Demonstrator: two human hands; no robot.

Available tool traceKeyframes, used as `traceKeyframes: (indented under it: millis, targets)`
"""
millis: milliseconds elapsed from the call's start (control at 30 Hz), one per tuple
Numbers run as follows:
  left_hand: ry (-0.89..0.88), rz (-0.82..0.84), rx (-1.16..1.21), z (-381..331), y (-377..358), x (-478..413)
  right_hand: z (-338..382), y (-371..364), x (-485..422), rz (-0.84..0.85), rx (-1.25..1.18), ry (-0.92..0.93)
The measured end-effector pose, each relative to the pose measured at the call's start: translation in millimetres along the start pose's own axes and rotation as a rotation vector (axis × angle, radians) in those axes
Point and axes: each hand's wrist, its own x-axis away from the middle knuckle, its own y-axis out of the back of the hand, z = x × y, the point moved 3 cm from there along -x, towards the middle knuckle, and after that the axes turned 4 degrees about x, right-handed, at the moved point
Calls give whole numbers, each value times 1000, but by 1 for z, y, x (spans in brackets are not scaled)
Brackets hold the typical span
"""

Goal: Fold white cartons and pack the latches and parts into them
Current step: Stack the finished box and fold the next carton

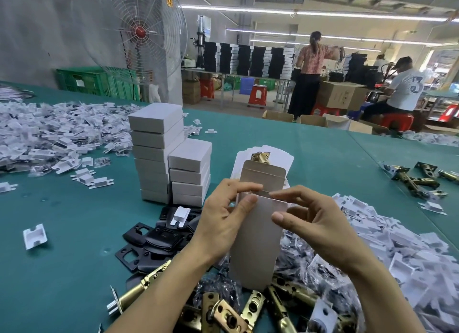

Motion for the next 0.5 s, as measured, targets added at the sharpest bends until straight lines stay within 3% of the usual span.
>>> traceKeyframes:
  millis: [233, 500]
  targets:
    - [-15, -40, 164, -5, -2, 1, 3, 3, 0, -97, -5, 32]
    - [64, 77, 171, 1, -3, 1, 1, 3, -2, -89, 95, -18]
